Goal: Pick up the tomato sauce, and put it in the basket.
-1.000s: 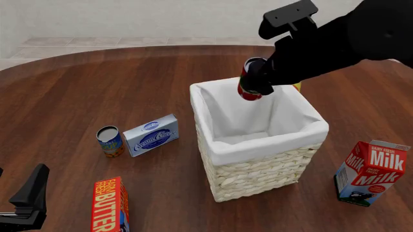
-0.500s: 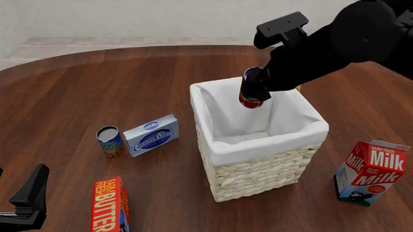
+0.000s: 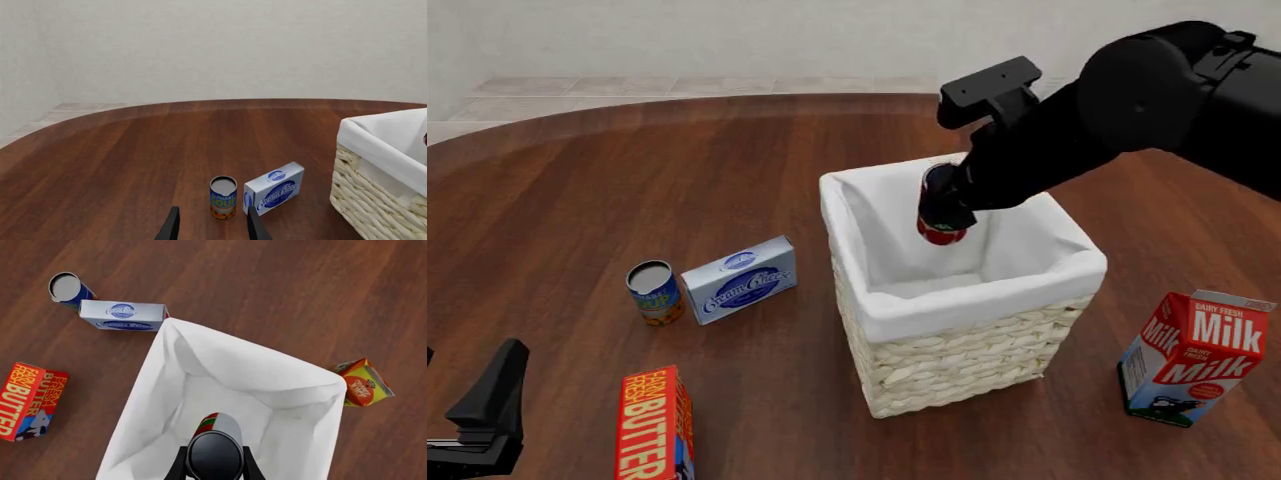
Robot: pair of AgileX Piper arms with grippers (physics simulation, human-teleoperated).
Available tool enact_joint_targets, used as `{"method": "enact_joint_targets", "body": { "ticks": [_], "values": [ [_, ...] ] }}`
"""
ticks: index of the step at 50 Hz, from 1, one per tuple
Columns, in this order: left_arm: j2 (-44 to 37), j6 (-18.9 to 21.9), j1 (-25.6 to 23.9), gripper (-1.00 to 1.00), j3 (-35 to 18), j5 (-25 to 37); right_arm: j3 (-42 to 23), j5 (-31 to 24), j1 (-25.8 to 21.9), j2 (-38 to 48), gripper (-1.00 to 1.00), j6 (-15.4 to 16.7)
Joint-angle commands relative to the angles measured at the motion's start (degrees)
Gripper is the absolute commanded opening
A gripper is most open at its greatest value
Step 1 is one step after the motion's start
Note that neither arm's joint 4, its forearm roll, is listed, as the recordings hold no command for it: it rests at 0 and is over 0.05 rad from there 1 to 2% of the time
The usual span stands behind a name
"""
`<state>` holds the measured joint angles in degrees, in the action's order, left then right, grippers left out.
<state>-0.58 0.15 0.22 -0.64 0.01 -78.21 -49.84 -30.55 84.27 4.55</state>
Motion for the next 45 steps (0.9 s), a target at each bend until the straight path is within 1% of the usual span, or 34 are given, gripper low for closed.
{"method": "enact_joint_targets", "body": {
  "ticks": [1, 6, 10, 17, 22, 34, 45],
  "values": [
    [0.14, 0.05, 0.05, 1.0, 0.2, -0.05, 0.64, 0.48, 0.04, 0.57, -1.0, -1.14],
    [0.15, 0.04, 0.05, 1.0, 0.2, -0.05, 1.44, 1.26, -0.26, 0.84, -1.0, -1.12],
    [0.16, 0.04, 0.05, 1.0, 0.2, -0.06, 3.22, 2.54, -0.87, 1.15, -1.0, -1.95],
    [0.15, 0.05, 0.05, 1.0, 0.2, -0.06, 2.86, 2.47, 0.18, 1.8, -1.0, -1.35],
    [0.16, 0.05, 0.06, 1.0, 0.2, -0.05, 3.81, 3.24, -0.3, 2.4, -1.0, -1.81],
    [0.15, 0.04, 0.04, 1.0, 0.2, -0.06, 4.91, 4.37, 0.46, 3.65, -1.0, -1.76],
    [0.14, 0.05, 0.04, 1.0, 0.2, -0.05, 5.89, 4.89, 0.16, 4.18, -1.0, -2.3]
  ]
}}
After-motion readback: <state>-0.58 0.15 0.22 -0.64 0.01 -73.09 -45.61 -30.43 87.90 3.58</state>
